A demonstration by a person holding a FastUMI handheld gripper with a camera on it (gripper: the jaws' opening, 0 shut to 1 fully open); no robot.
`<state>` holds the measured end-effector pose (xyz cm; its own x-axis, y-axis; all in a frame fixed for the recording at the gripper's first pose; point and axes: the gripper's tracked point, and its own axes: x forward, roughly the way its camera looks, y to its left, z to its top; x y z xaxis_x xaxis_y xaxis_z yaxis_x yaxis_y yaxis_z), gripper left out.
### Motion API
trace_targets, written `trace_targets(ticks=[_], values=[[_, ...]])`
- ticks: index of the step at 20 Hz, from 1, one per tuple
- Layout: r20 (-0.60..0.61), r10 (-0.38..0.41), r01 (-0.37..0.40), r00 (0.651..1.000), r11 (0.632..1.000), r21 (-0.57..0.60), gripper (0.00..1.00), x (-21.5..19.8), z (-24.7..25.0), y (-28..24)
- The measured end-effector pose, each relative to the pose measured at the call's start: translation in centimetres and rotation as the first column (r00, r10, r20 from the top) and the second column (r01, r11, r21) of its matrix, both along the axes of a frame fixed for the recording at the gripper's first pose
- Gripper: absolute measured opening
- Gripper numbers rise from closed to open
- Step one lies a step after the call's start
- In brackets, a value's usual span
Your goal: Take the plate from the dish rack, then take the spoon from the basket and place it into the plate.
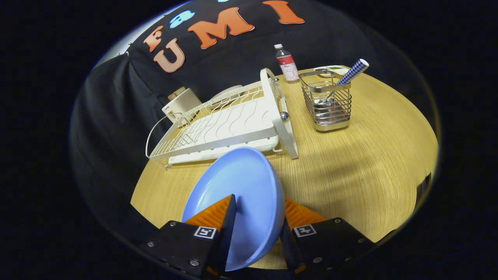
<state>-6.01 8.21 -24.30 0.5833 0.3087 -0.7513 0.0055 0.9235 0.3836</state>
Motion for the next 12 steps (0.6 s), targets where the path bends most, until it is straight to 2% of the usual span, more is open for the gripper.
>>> trace_targets(ticks=[3,6,8,12], values=[[0.054,-0.014,0.017,0.998,0.997,-0.069,0.68,0.7,0.3,-1.4],[0.120,-0.060,0.068,0.991,0.996,-0.060,0.77,1.9,1.5,-2.3],[0.190,-0.092,0.108,0.977,0.991,-0.078,0.81,2.8,2.6,-3.9],[0.312,-0.088,0.130,0.946,0.985,-0.115,0.89,4.5,5.1,-6.0]])
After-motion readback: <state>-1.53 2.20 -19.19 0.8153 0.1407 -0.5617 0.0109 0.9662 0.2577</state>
